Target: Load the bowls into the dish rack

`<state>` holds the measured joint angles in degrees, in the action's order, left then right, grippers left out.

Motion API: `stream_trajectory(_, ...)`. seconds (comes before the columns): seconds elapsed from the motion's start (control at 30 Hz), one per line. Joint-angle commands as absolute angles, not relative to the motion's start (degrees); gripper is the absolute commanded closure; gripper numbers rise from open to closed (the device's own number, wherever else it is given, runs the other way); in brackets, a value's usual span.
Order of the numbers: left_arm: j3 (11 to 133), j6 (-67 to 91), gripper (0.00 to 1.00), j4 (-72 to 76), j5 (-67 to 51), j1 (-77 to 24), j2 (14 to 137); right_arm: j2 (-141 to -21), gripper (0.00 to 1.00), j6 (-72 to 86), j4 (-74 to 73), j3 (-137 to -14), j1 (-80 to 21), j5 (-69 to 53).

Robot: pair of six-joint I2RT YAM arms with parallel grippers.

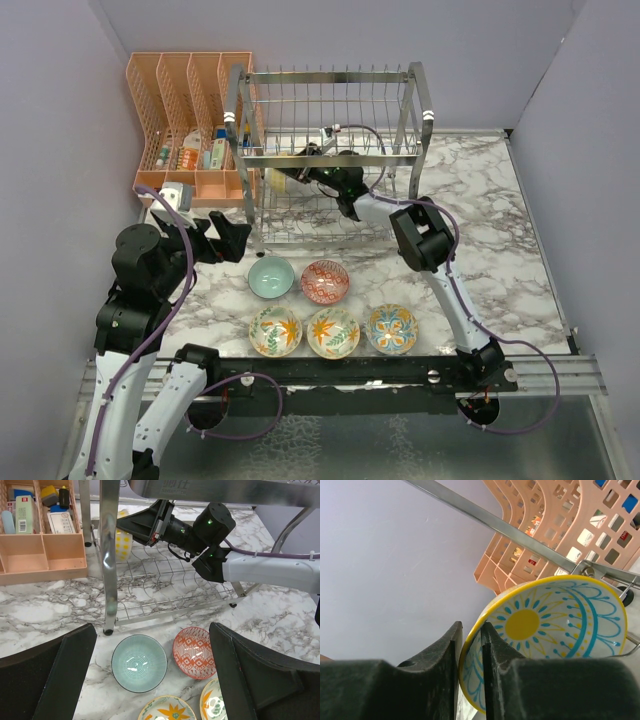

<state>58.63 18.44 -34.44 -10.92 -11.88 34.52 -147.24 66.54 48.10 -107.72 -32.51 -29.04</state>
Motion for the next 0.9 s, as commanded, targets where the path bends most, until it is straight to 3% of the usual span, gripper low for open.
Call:
stream_trajectory(0.0, 58.33, 17.72, 0.01, -34.02, -10.43, -12.17, 33.68, -147.75, 0.77, 65.48, 49.82, -107.41, -32.34, -28.55)
stream_trajectory(0.33, 58.15, 17.97, 0.01, -33.97, -10.2, -12.21, 33.63, -144.81, 0.59, 65.85, 53.45, -103.36, -32.34, -29.98)
stream_trajectory(0.87, 57.67, 19.46, 0.01, -34.09, -10.02, -12.17, 33.69, -133.6, 0.55, 70.42, 65.98, -83.76, -32.47, -30.48)
